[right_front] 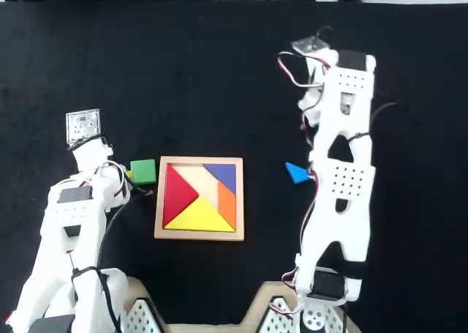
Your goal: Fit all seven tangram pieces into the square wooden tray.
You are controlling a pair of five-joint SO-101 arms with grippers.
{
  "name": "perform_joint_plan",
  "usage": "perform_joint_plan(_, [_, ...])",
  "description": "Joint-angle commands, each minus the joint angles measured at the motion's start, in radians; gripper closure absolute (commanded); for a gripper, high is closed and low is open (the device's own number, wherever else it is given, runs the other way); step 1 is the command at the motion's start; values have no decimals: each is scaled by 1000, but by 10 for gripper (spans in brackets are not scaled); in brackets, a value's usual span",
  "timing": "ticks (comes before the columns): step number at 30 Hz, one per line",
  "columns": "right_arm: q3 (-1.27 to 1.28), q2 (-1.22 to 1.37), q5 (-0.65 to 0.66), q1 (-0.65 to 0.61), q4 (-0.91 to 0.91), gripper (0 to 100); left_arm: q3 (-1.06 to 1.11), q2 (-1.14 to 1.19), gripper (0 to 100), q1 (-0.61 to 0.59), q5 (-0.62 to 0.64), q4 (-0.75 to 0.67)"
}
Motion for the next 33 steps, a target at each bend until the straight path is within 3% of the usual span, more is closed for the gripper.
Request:
perform_joint_plan(1, [-173, -16, -29, -15, 37, 893, -5, -8, 830, 13, -11, -12])
perform_joint_plan(8, [-203, -8, -66, -97, -29, 896, -5, -8, 830, 13, -11, -12])
perform_joint_plan(11, [-173, 15, -61, -109, -133, 966, -5, -8, 830, 13, -11, -12])
perform_joint_plan(21, [-170, 96, -61, -5, -276, 966, -5, -8, 830, 13, -11, -12])
perform_joint_plan(33, [-170, 188, -29, 0, -230, 966, -5, -8, 830, 13, -11, -14])
